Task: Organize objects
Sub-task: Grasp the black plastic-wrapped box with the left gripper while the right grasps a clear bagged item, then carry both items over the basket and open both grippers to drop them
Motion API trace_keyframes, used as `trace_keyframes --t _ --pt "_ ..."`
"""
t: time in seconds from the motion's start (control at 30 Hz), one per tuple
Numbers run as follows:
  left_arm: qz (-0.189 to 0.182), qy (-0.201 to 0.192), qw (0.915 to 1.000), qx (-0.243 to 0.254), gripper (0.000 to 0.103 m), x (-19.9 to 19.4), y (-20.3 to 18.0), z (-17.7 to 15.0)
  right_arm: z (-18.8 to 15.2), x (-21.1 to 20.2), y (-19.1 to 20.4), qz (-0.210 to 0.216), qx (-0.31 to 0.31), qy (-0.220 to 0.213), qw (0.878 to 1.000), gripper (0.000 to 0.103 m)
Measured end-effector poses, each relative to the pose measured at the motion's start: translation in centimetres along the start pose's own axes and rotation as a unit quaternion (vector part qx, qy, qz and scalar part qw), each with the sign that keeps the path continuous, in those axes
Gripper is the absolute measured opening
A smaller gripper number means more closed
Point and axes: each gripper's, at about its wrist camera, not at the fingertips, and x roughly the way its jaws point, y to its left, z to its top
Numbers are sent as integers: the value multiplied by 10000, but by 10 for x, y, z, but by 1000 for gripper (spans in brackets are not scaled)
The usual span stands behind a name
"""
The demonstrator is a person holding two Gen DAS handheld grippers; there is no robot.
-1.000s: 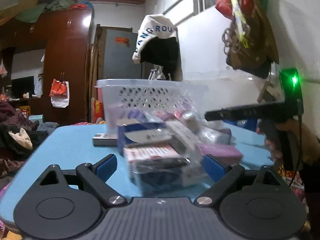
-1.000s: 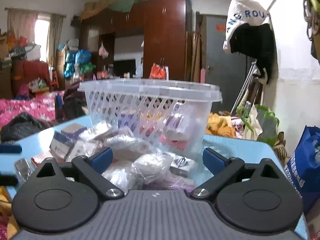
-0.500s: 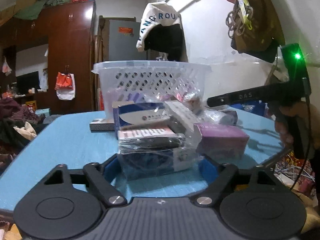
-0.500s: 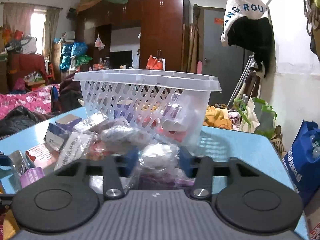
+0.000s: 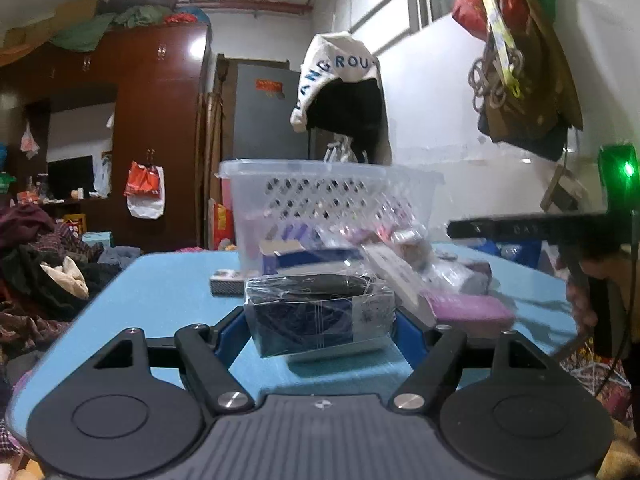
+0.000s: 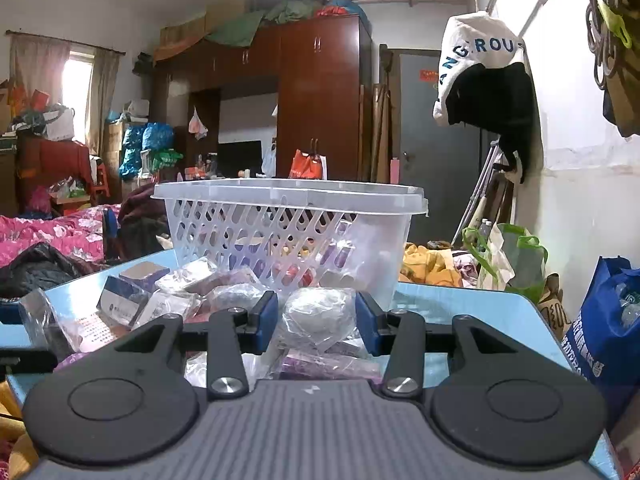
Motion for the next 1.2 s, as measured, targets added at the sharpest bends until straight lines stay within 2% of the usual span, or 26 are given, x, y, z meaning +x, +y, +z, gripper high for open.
trace_keyframes --t 0.17,0.5,0.73,0.9,1.0,1.2 --pt "112 -177 9997 -102 79 -2 12 11 -1 -2 0 -16 31 -104 9999 46" --pt "199 -272 9993 -163 79 -1 19 19 -2 -6 3 -122 0 -321 9994 46" --pt "119 -296 9994 -120 79 -1 18 24 -3 -13 4 -118 11 -644 9979 46" --pt "-6 -524 9985 -139 79 1 18 44 8 -25 1 129 105 -763 9969 46" --pt "-98 -645 9976 -217 78 6 18 59 20 -33 0 66 15 -885 9961 46" --pt "-100 -1015 9940 -394 78 32 18 111 67 -22 1 211 -171 -992 9947 46"
